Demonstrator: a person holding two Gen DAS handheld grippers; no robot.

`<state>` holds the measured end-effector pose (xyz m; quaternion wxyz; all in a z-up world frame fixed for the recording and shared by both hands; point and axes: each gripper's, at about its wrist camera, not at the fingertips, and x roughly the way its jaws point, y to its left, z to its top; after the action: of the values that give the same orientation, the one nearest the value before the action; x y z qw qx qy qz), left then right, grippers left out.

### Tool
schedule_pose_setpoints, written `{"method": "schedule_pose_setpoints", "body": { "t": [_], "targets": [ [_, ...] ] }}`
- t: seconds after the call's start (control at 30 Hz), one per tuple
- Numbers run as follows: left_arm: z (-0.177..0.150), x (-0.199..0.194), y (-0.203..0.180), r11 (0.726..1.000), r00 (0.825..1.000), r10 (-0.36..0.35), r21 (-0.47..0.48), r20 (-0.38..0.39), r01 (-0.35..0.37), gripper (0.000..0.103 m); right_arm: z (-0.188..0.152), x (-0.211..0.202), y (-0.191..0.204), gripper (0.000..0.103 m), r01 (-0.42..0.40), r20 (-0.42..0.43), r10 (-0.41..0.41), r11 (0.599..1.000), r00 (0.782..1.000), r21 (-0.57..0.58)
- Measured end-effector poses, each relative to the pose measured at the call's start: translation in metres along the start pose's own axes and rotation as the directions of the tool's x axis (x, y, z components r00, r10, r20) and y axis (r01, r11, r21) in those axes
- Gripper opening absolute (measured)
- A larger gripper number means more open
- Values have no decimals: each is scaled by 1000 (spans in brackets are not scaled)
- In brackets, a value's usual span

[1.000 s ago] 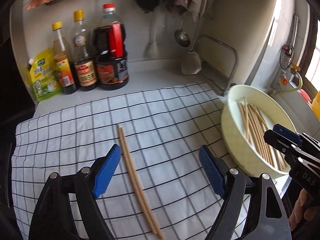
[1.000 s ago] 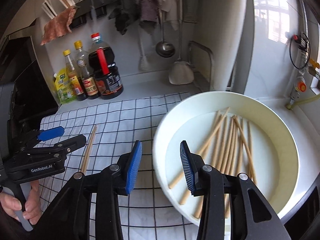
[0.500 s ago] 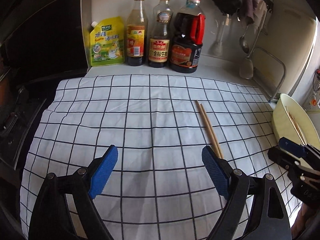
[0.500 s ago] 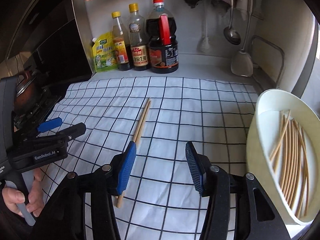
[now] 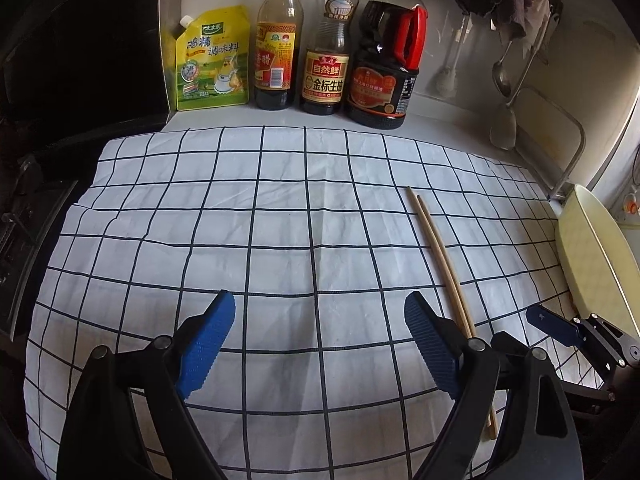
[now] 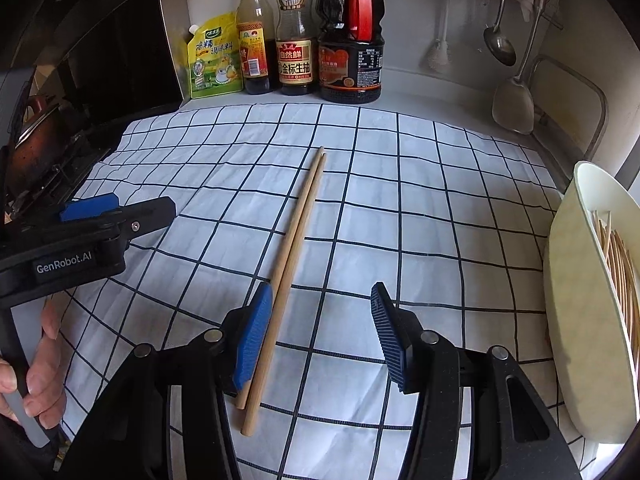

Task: Organize utensils
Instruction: 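Move both open tools back over the last two chopsticks on the cloth, then lower both open tools toward the last two chopsticks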

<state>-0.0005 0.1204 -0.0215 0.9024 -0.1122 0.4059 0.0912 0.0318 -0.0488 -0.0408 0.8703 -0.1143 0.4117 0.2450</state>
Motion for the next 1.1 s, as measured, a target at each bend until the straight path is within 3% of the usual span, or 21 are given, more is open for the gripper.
{"method": "schedule_pose_setpoints", "body": {
  "t": [0.53, 1.1],
  "targets": [
    [-3, 4, 0, 1000, 1000, -5, 2, -21, 5, 85, -8, 9, 5, 49, 26, -39, -27, 999, 999, -33],
    [-2, -2, 2, 1000, 1000, 2, -3, -13, -2, 85, -7, 14, 35, 49, 47, -61, -57, 987, 997, -152]
  ]
}}
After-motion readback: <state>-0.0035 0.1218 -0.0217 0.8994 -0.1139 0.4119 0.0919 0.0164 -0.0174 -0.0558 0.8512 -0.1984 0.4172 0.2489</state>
